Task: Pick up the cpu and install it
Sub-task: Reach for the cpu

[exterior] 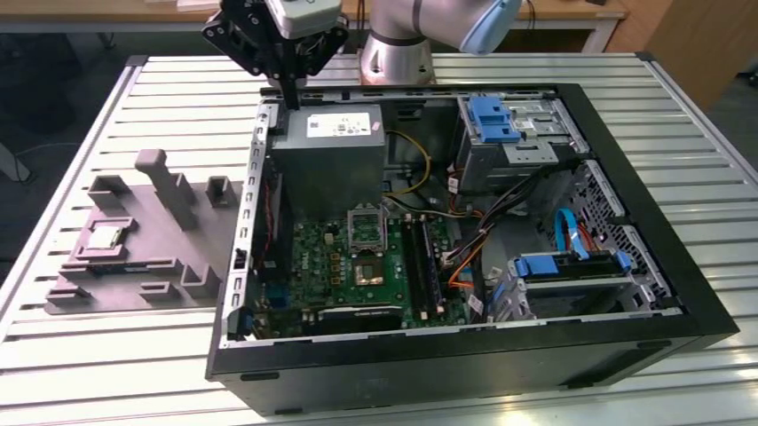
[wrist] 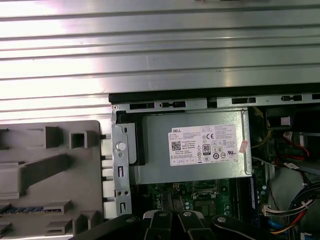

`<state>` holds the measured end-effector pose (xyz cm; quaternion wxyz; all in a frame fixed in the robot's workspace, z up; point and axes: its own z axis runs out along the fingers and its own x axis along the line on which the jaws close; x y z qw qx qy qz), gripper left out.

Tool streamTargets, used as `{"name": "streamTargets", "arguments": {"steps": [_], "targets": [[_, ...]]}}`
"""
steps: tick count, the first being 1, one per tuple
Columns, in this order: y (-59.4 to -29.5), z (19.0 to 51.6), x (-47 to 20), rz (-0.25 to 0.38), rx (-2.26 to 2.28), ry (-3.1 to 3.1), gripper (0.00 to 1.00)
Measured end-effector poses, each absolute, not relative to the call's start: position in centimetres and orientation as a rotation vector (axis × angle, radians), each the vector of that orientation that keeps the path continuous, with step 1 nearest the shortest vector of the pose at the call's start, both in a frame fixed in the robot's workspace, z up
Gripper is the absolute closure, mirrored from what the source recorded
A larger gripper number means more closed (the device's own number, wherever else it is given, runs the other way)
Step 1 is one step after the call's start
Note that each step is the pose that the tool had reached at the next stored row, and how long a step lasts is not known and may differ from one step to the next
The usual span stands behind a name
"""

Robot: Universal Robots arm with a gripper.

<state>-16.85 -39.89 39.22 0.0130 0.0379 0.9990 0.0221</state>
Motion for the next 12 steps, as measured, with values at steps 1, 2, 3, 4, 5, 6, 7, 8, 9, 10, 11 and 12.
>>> {"name": "streamTargets", "arguments": {"steps": [1, 2, 3, 4, 5, 6, 7, 8, 9, 10, 11, 12], "targets": [[-39.89, 39.18, -17.05, 0.069, 0.118, 3.113, 0.89], [-39.89, 39.16, -17.16, 0.069, 0.118, 3.113, 0.89], [-39.89, 39.16, -17.16, 0.069, 0.118, 3.113, 0.89], [-39.89, 39.15, -17.17, 0.069, 0.118, 3.112, 0.89], [-39.89, 39.15, -17.21, 0.069, 0.118, 3.112, 0.89], [-39.89, 39.14, -17.23, 0.069, 0.118, 3.112, 0.89], [-39.89, 39.14, -17.25, 0.069, 0.118, 3.113, 0.89], [-39.89, 39.14, -17.26, 0.069, 0.118, 3.113, 0.89], [-39.89, 39.13, -17.27, 0.069, 0.118, 3.113, 0.89], [-39.90, 39.12, -17.29, 0.069, 0.118, 3.113, 0.89], [-39.89, 39.12, -17.31, 0.069, 0.118, 3.113, 0.89], [-39.89, 39.11, -17.32, 0.069, 0.118, 3.113, 0.89]]}}
